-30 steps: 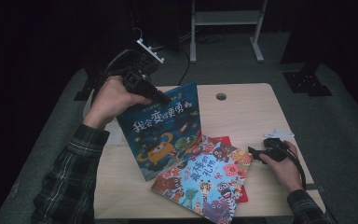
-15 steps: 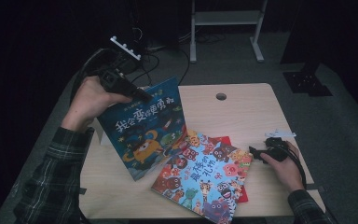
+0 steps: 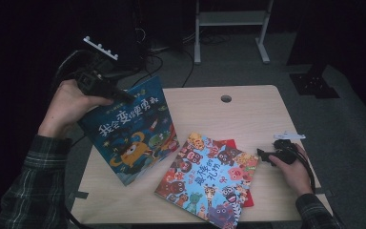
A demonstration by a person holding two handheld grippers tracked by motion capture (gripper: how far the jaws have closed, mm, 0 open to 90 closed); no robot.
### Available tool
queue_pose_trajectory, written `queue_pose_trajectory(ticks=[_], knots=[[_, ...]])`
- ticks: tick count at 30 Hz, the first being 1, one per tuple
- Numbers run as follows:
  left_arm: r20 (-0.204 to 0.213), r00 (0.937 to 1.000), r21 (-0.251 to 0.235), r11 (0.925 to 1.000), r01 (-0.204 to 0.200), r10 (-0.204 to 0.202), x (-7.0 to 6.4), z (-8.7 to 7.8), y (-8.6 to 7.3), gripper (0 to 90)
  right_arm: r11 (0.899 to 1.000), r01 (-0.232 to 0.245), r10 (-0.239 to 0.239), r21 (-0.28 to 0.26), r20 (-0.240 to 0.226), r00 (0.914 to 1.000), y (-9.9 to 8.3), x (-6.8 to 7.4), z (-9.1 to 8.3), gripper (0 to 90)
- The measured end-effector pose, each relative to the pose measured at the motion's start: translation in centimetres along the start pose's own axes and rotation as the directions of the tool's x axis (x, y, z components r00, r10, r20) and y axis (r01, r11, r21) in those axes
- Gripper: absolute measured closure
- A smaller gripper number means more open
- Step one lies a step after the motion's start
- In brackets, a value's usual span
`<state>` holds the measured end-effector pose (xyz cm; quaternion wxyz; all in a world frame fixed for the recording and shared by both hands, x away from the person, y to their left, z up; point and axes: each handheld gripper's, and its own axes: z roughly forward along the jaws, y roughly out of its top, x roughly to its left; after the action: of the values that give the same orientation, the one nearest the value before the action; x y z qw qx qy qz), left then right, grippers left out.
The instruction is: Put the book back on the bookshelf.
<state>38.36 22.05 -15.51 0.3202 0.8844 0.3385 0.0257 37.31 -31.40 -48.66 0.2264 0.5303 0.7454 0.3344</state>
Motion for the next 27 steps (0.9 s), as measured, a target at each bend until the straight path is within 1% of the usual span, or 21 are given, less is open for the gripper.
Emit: queue_pose_trajectory(ticks=[5,10,11,12,17,24,25,27], knots=[[-0.013,0.9995,-0.005,0.9995,0.03,-0.03,0.7,-0.8,-0.9,82.8,1.0,-0.003,0.003,0.0,0.004,1.0,0.0,-0.3,0.0,15.7],[-0.021,0.9986,-0.003,0.9988,0.049,-0.049,1.5,-1.5,-2.0,82.8,1.0,-0.004,0.004,0.0,0.004,1.0,0.0,-0.3,0.0,15.7],[-0.021,0.9986,-0.003,0.9988,0.049,-0.049,1.5,-1.5,-2.0,82.8,1.0,-0.004,0.004,0.0,0.004,1.0,0.0,-0.3,0.0,15.7],[-0.03,0.9977,-0.002,0.9982,0.06,-0.06,1.9,-1.7,-2.6,82.8,1.0,-0.004,0.004,0.0,0.004,1.0,0.0,-0.3,0.0,15.7],[-0.045,0.9943,-0.004,0.9953,0.097,-0.097,2.8,-2.3,-4.0,82.9,1.0,-0.003,0.003,0.0,0.004,1.0,0.0,-0.3,0.0,15.7],[-0.072,0.9864,-0.034,0.9888,0.146,-0.148,4.1,-3.7,-6.1,82.9,1.0,-0.003,0.003,0.0,0.004,1.0,0.0,-0.3,0.0,15.7],[-0.072,0.9864,-0.034,0.9888,0.146,-0.148,4.1,-3.7,-6.1,82.9,1.0,-0.003,0.003,0.0,0.004,1.0,0.0,-0.3,0.0,15.7],[-0.079,0.9831,-0.039,0.986,0.162,-0.165,4.5,-4.2,-6.9,82.9,1.0,-0.002,0.002,0.0,0.004,1.0,0.0,-0.3,0.0,15.6]])
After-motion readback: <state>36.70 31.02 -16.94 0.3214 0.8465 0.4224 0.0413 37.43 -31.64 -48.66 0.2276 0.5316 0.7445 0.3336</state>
